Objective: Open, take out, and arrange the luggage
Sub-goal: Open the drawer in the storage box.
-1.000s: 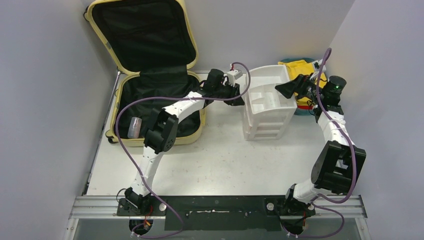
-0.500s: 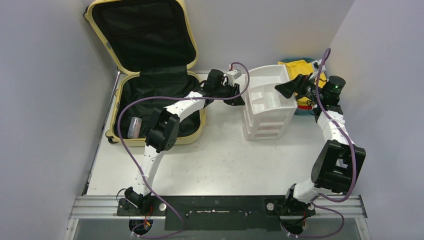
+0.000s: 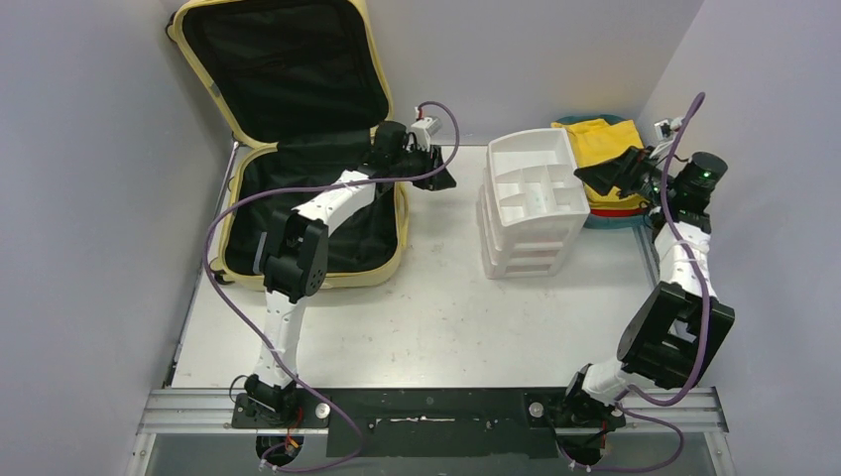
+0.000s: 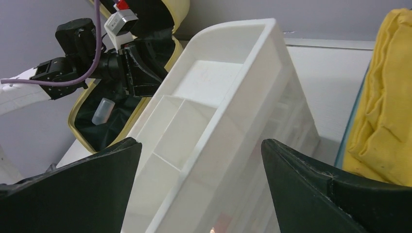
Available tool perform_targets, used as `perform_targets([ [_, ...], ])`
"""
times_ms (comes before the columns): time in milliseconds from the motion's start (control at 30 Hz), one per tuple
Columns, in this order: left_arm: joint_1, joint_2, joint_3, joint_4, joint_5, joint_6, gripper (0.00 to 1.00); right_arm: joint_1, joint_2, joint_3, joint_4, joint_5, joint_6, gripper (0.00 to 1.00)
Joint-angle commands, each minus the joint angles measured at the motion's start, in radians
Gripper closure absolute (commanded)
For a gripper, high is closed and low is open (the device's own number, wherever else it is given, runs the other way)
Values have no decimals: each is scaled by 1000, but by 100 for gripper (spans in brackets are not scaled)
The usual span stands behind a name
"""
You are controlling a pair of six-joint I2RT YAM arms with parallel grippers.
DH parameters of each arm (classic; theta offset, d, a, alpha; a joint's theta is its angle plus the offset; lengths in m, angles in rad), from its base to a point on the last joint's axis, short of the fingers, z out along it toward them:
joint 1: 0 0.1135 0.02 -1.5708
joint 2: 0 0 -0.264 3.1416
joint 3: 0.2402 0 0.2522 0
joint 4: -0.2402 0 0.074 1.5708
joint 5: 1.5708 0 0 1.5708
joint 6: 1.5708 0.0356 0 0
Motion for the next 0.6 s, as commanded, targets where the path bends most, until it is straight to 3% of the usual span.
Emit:
perform_targets([
  [0, 11, -117, -21, 43, 11, 33, 68, -91, -30, 98, -102, -95, -88, 0],
  [167, 12, -144, -56, 46, 5, 52, 68, -167, 63, 211, -454, -57, -351, 0],
  [300, 5, -139, -58, 53, 3, 50, 67, -170, 168, 264, -642, -13, -491, 15],
  [367, -2, -132, -50, 54, 2, 52, 67, -158, 209, 275, -670, 2, -509, 33],
  [433, -9, -122, -36, 48, -1, 54, 67, -135, 258, 301, -729, 12, -548, 73],
  [467, -13, -116, -27, 45, 0, 55, 67, -123, 284, 320, -759, 22, -566, 84],
  [567, -28, -99, 0, 38, 0, 59, 66, -76, 329, 329, -773, 90, -576, 98],
])
